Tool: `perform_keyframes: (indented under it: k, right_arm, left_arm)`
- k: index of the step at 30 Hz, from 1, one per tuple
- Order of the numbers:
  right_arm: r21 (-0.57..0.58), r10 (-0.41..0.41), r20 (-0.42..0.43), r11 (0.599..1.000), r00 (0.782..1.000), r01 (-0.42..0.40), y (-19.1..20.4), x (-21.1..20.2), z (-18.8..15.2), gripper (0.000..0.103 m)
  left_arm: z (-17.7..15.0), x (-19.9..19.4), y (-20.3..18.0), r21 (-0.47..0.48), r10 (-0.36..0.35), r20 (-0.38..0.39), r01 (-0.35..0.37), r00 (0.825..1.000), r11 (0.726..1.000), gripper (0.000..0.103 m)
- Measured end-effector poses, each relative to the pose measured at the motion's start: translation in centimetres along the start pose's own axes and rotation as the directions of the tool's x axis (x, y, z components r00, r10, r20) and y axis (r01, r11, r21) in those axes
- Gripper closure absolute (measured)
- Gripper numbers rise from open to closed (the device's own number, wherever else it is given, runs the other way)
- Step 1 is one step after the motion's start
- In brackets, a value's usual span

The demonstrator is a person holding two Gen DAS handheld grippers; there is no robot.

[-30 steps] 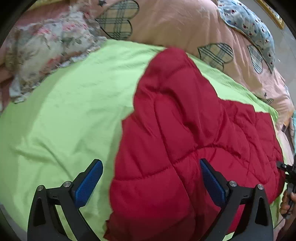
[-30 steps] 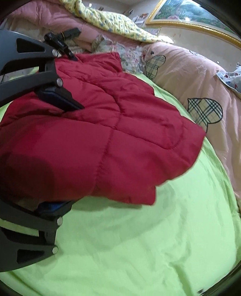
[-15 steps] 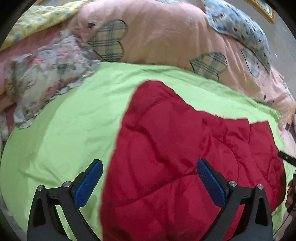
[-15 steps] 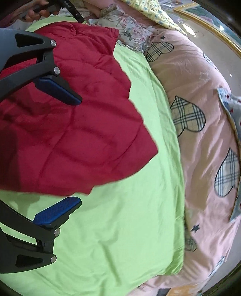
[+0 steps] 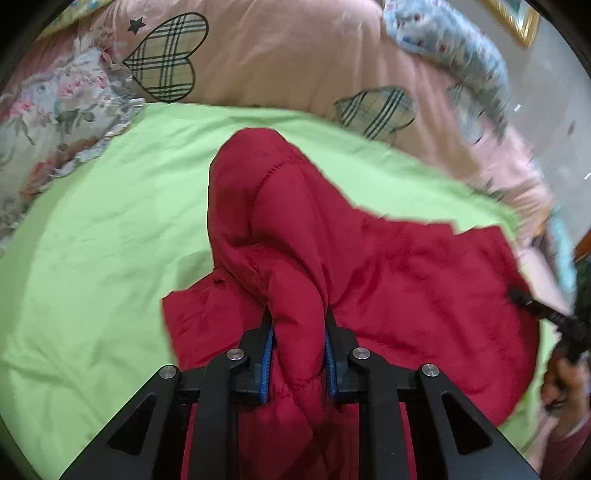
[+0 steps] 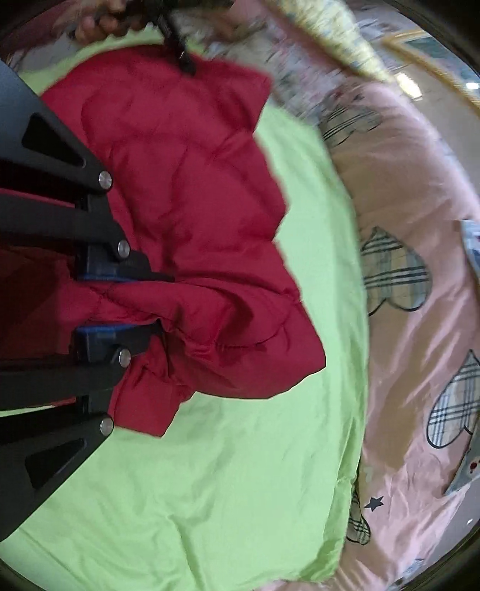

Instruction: Fold large clothes

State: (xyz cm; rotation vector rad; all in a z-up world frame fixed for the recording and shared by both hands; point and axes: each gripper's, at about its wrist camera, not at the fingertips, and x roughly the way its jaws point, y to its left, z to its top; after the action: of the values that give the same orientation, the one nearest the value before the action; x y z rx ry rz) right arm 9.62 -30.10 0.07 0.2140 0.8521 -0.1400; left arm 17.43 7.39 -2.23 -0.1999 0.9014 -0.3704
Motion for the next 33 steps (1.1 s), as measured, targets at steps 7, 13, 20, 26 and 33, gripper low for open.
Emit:
perform_keyframes:
  k: [7, 13, 20, 26, 33]
  right_arm:
    - [0.100, 0.137, 0.108, 0.984, 0.985, -0.148, -1.6, -1.3, 0.7, 0.091]
    - [0.152, 0.099, 0.054, 0.983, 0.994, -0.106, -1.9, 1.6, 1.0, 0.091]
    - [0.151, -0.018, -0.053, 0.988, 0.998, 0.026, -2.4, 6.3, 1.3, 0.091]
    - [0.124, -0.085, -0.062, 0.988, 0.995, 0.092, -2.4, 7.4, 0.6, 0.090]
    - [0.128, -0.106, -0.066, 0.985, 0.992, 0.114, -2.5, 7.9, 0.5, 0.088]
  left_arm:
    - [1.1, -0.5, 2.9, -0.064, -0.173, 0.052, 0.176, 0.984, 0.982, 0.084]
    - [1.0, 5.1, 6.9, -0.167, -0.108, -0.059, 0.097, 0.992, 0.981, 0.084]
    - [2.1, 7.1, 6.6, -0.124, 0.021, -0.098, -0.033, 0.995, 0.992, 0.081]
    - [1.0, 6.2, 3.9, -0.045, 0.128, -0.083, -0.132, 0.988, 0.990, 0.068]
    - [0.8, 4.7, 2.3, -0.061, 0.157, -0.023, -0.159, 0.987, 0.985, 0.024]
